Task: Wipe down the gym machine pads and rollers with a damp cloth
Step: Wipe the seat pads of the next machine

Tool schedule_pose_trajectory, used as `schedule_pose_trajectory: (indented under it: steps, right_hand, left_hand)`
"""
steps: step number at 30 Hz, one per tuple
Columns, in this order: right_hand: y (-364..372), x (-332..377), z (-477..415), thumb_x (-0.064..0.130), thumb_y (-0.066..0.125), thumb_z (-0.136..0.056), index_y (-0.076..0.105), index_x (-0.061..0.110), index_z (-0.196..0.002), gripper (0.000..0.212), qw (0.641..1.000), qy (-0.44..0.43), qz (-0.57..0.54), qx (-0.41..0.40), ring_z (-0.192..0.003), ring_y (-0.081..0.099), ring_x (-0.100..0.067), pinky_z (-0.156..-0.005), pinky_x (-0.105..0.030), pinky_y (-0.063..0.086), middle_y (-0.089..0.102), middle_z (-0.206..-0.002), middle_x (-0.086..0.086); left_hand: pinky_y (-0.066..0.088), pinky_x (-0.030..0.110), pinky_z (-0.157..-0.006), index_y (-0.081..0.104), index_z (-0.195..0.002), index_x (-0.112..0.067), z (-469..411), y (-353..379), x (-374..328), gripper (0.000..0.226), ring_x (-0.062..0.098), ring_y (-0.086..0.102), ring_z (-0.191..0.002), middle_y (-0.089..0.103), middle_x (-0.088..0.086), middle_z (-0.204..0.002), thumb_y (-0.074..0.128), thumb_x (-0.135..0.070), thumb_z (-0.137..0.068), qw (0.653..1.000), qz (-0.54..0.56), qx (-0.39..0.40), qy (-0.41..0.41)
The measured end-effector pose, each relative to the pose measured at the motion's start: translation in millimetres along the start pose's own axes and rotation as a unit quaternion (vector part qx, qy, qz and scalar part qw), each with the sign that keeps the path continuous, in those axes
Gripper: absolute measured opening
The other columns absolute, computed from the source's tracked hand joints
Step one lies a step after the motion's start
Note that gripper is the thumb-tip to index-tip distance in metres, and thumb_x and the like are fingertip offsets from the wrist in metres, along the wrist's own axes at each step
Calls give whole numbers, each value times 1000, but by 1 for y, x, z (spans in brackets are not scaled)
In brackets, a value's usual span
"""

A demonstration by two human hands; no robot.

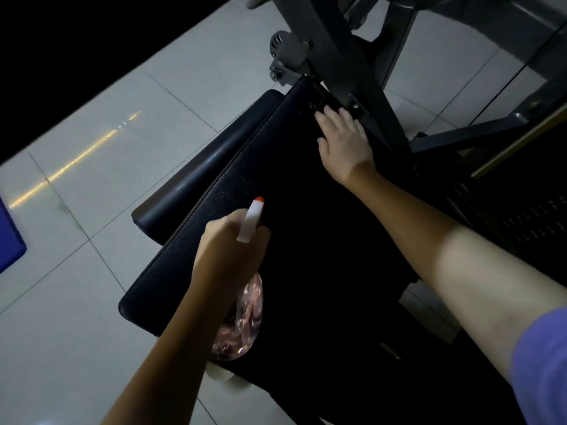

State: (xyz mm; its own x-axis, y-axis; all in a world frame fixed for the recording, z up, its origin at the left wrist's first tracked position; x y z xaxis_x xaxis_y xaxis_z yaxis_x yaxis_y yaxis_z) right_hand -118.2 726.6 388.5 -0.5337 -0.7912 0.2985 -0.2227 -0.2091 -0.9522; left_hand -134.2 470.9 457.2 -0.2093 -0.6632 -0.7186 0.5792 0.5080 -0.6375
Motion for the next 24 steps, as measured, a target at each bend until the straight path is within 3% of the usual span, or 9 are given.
schedule_pose_trajectory:
  steps: [6, 9, 14, 18, 24]
  right_hand:
    - [5, -32, 72, 17, 46, -93, 45, 8, -139, 47, 994, 23, -82, -70, -136, 33, -35, -109, -52, 29, 43, -144, -13]
    - [10, -42, 82, 13, 50, -94, 42, 6, -141, 48, 994, 53, -79, -47, -137, 31, -34, -109, -51, 30, 39, -147, -13]
    - [11, -35, 73, 19, 49, -96, 40, 6, -142, 48, 977, 163, -98, -99, -131, 38, -28, -105, -37, 36, 37, -148, -12]
    - [12, -46, 98, 23, 44, -98, 37, 8, -143, 48, 971, 202, -91, -89, -132, 36, -31, -103, -42, 35, 35, -149, -12]
    - [12, -64, 113, 26, 36, -101, 28, 13, -148, 50, 912, 382, -130, -70, -140, 23, -30, -108, -44, 25, 25, -155, -7]
  left_hand:
    - [54, 48, -61, 48, -64, -14, -10, 11, -14, 34, 32, 58, -57, 61, 6, -63, 41, -44, -77, 998, -42, -2, 36]
    - [53, 49, -58, 47, -63, -17, -6, 11, -10, 27, 28, 55, -52, 59, 3, -59, 44, -40, -77, 998, -36, -8, 48]
    - [53, 49, -56, 54, -69, -27, -1, 13, -5, 17, 21, 52, -48, 58, -1, -56, 47, -39, -79, 998, -6, -3, 68]
    - [54, 49, -60, 54, -69, -29, -2, 11, -5, 15, 22, 58, -54, 60, -2, -59, 47, -39, -78, 998, -14, 0, 67]
    - [53, 53, -58, 53, -72, -23, 2, 15, -4, 12, 27, 59, -54, 60, 1, -58, 48, -34, -76, 997, -14, 3, 80]
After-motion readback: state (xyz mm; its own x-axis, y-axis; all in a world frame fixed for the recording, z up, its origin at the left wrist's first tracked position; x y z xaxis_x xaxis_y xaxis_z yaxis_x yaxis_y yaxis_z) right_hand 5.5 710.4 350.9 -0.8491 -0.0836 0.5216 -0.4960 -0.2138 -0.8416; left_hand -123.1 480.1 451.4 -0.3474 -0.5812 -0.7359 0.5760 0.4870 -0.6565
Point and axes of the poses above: each hand's wrist, its own z-axis away from the middle knuckle, its own y-axis out of the palm, x = y × z, the point moved 3 cm from there along -z, towards the middle knuckle
